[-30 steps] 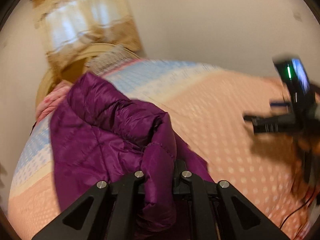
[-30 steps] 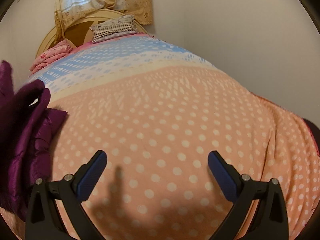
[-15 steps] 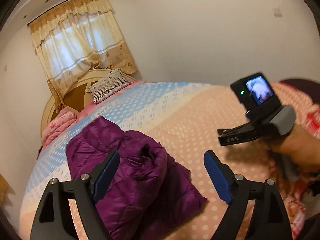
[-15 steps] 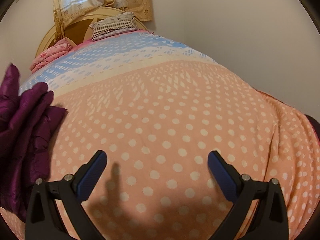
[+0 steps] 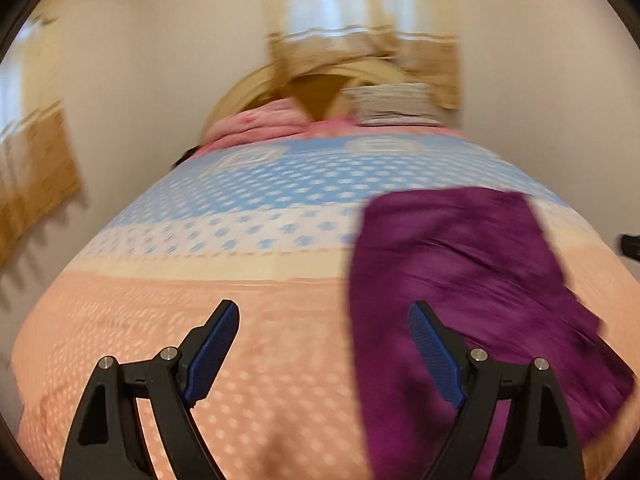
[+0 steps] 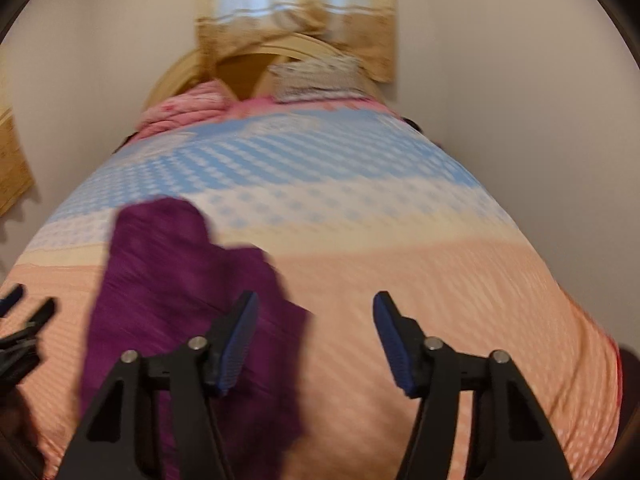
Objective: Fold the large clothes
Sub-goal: 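Grasp the jacket edge with the right gripper near the left gripper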
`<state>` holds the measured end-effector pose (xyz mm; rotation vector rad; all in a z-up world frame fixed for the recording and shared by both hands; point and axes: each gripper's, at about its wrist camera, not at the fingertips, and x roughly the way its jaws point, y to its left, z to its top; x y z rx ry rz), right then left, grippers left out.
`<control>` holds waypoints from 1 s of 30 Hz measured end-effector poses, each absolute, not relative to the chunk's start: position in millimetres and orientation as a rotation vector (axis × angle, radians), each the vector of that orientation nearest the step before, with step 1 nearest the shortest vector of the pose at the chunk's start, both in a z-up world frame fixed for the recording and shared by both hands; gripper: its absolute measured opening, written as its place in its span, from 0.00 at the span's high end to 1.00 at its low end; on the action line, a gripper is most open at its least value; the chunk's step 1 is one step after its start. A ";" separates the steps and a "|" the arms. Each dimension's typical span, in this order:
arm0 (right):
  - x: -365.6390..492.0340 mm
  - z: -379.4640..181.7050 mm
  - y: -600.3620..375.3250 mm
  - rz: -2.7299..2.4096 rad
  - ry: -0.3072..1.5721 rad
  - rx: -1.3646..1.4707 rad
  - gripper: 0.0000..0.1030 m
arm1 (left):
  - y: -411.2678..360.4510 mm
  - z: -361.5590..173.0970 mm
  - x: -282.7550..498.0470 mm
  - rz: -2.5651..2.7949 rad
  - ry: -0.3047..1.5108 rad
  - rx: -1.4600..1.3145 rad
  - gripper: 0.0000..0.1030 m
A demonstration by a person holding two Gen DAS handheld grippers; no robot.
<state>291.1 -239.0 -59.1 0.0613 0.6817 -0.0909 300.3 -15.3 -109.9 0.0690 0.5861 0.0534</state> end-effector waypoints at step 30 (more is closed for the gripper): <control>356.8 -185.3 -259.5 -0.214 0.771 0.240 0.57 | -122.5 -179.7 402.1 -0.119 0.727 0.071 0.06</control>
